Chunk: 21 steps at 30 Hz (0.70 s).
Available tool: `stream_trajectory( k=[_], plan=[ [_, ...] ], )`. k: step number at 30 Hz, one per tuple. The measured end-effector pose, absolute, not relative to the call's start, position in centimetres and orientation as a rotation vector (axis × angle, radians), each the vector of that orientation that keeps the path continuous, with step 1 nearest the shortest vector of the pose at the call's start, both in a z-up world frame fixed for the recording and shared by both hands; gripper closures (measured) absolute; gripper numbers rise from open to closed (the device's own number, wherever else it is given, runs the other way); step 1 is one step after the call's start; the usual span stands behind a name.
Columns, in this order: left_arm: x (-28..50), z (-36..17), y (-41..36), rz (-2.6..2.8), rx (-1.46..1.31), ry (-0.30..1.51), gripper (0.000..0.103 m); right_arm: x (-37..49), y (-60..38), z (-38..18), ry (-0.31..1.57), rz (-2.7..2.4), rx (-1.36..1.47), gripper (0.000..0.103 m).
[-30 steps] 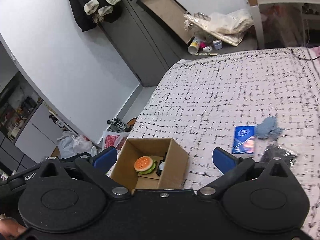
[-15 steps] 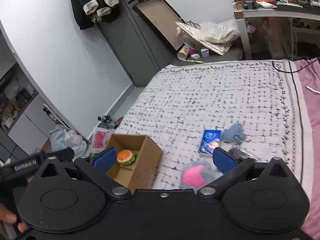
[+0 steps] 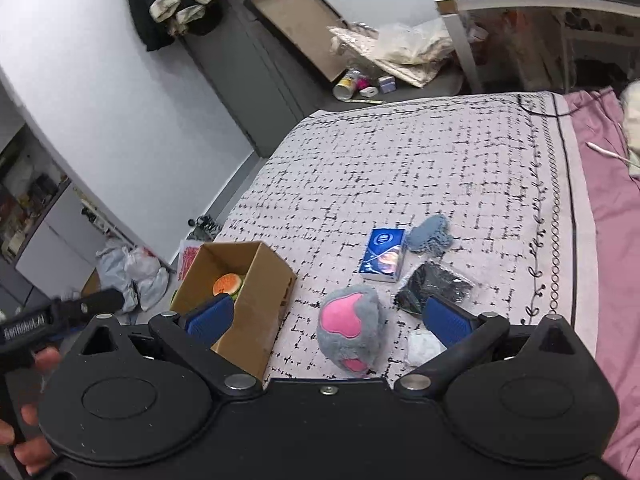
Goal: Organize soft objects
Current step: 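Withdraw both tools from the box toward the grey plush, then close both tools on the grey plush with the pink ear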
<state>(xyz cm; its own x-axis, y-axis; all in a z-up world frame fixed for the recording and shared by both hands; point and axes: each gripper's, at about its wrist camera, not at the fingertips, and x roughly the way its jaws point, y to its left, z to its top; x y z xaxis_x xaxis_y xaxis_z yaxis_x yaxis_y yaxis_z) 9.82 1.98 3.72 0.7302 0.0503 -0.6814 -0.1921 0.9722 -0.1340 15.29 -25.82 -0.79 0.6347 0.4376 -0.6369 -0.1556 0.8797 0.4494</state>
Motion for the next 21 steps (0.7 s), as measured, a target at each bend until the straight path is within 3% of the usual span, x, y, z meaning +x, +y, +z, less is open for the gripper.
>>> stream_trajectory(
  k=[21],
  plan=[
    [11.8,0.9,-3.0,0.065,-0.209,0.795,0.001,16.7,-29.8,-4.1,0.912,0.198,0.519,0.000]
  ],
)
